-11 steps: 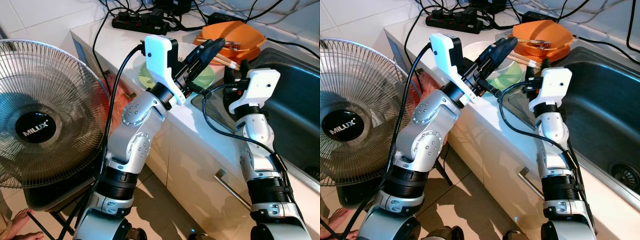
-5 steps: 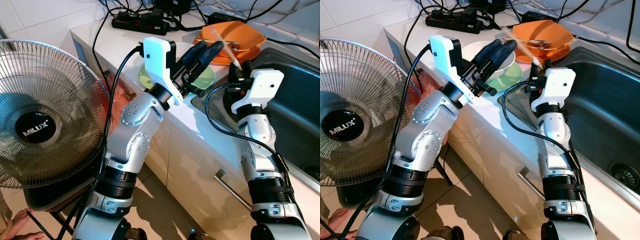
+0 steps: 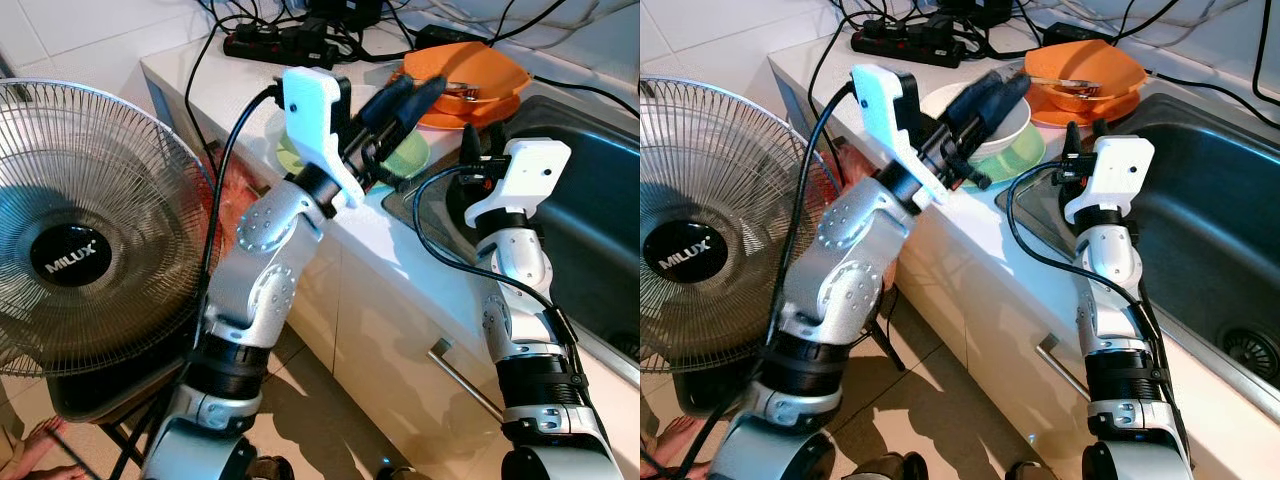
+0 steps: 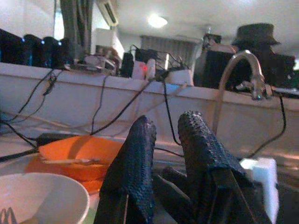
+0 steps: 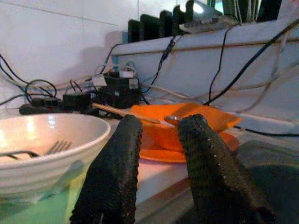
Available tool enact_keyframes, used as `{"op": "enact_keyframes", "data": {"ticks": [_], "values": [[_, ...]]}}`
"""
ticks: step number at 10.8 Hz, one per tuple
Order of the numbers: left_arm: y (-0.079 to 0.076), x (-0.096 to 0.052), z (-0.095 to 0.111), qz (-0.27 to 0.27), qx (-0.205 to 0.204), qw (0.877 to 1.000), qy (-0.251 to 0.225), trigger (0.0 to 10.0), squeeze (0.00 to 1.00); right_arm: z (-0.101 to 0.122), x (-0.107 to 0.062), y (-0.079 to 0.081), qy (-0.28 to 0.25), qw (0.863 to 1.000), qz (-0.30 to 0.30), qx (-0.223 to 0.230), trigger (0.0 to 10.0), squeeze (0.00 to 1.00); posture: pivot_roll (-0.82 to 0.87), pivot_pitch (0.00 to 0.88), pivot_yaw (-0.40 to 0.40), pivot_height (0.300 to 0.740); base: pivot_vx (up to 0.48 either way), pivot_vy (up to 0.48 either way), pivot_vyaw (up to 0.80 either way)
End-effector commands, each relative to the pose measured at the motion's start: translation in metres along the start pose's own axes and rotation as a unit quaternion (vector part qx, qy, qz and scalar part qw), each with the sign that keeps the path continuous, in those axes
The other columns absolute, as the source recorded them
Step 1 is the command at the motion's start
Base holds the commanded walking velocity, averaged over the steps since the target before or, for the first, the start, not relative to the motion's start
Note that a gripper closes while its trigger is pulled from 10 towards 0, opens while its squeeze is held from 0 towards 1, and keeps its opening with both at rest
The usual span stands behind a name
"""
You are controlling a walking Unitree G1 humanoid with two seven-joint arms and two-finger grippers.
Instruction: Kitchen organization
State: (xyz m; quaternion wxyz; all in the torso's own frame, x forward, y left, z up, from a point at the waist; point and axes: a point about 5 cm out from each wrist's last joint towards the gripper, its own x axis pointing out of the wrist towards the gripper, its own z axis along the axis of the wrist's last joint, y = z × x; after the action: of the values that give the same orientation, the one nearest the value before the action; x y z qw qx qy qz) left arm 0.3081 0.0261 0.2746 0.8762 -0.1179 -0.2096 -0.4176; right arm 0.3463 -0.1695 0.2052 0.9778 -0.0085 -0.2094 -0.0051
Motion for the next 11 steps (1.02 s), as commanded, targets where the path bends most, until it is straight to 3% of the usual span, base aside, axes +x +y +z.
{"op": "enact_keyframes", "data": {"ticks": [1,3,5,6,8,11], "values": [[-0.002,-0.005,-0.004,-0.006,0.008,1.000,0.015,10.0,0.00,-0.001,0.002,-0.003,0.009,1.000,-0.009,-0.002,10.0,0.00,-0.02,0.115,0.063,0.740,0.000,0.000,0.00],[0.011,-0.013,-0.010,0.032,0.012,0.999,0.028,10.0,0.00,-0.007,0.002,-0.007,0.026,0.999,-0.022,-0.013,10.0,0.00,-0.01,0.112,0.063,0.740,0.000,0.000,0.00],[0.034,-0.029,-0.022,0.109,0.052,0.991,0.057,10.0,0.00,-0.011,0.002,-0.012,0.037,0.999,-0.030,-0.023,10.0,0.00,-0.01,0.109,0.062,0.740,0.000,0.000,0.00],[0.040,-0.037,-0.021,0.120,0.079,0.988,0.063,10.0,0.00,-0.014,0.001,-0.016,0.042,0.998,-0.039,-0.029,10.0,0.00,-0.01,0.106,0.062,0.740,0.000,0.000,0.00],[0.041,-0.040,-0.012,0.126,0.098,0.986,0.052,10.0,0.00,-0.014,0.002,-0.023,0.044,0.997,-0.045,-0.035,10.0,0.00,-0.01,0.098,0.060,0.740,0.000,0.000,0.00],[0.036,-0.057,-0.035,0.128,0.116,0.981,0.092,10.0,0.00,-0.029,-0.004,-0.039,0.072,0.994,-0.055,-0.063,10.0,0.00,-0.01,0.086,0.059,0.740,0.000,0.000,0.00]]}}
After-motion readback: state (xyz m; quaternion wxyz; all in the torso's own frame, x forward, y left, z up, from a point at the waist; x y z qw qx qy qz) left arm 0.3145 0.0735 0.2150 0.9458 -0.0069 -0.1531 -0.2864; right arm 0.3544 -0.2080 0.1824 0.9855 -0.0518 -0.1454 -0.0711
